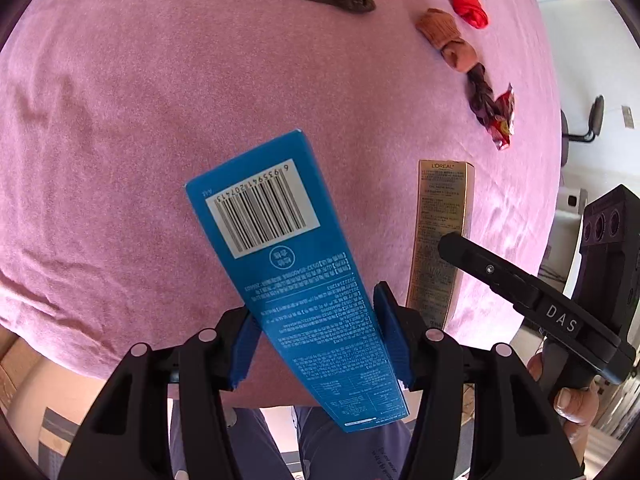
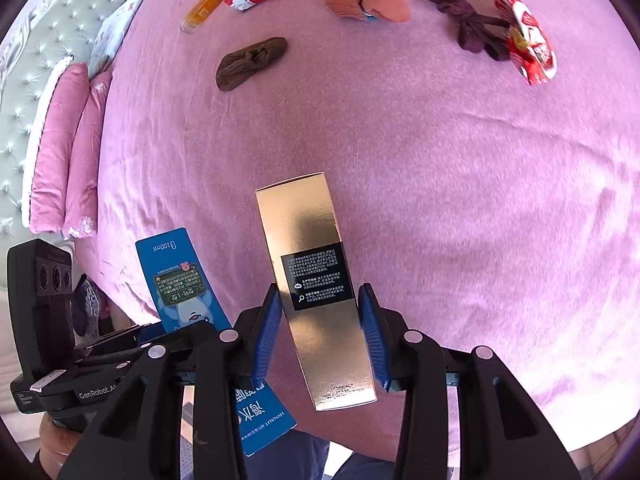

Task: Collect trash
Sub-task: 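Carry both boxes to the yellow basin and open both grippers over it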

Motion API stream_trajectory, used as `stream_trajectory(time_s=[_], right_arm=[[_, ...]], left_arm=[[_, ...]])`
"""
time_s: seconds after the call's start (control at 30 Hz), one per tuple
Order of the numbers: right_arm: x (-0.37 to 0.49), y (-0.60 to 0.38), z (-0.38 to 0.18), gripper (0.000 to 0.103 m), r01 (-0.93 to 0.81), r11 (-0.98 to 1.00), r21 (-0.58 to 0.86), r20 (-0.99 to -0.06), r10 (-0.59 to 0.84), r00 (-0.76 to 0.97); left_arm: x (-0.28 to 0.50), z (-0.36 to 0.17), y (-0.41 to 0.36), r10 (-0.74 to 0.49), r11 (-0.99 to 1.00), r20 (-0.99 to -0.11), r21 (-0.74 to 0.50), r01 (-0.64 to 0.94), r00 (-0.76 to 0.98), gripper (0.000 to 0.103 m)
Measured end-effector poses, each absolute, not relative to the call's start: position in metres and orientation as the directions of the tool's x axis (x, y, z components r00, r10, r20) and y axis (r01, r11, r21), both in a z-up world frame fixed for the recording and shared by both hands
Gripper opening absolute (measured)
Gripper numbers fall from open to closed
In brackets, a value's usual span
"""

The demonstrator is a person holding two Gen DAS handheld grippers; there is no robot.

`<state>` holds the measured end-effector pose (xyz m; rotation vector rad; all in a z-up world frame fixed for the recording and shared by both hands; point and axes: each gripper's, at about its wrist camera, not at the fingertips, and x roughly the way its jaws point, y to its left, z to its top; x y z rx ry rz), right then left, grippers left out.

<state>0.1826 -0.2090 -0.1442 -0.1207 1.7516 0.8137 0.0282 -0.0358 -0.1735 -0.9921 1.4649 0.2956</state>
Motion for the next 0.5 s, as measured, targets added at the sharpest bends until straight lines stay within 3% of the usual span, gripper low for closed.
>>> stream_trajectory(time_s=[0.5], right_arm=[[0.108,-0.291,-0.114,0.038,-0.177,0.85,0.496,-0.866,0.471,-0.165]], left_arm=[[0.008,-0.146,-0.08,-0.41,0.801,-0.91,-0.393,-0.452,0.065,0.055]])
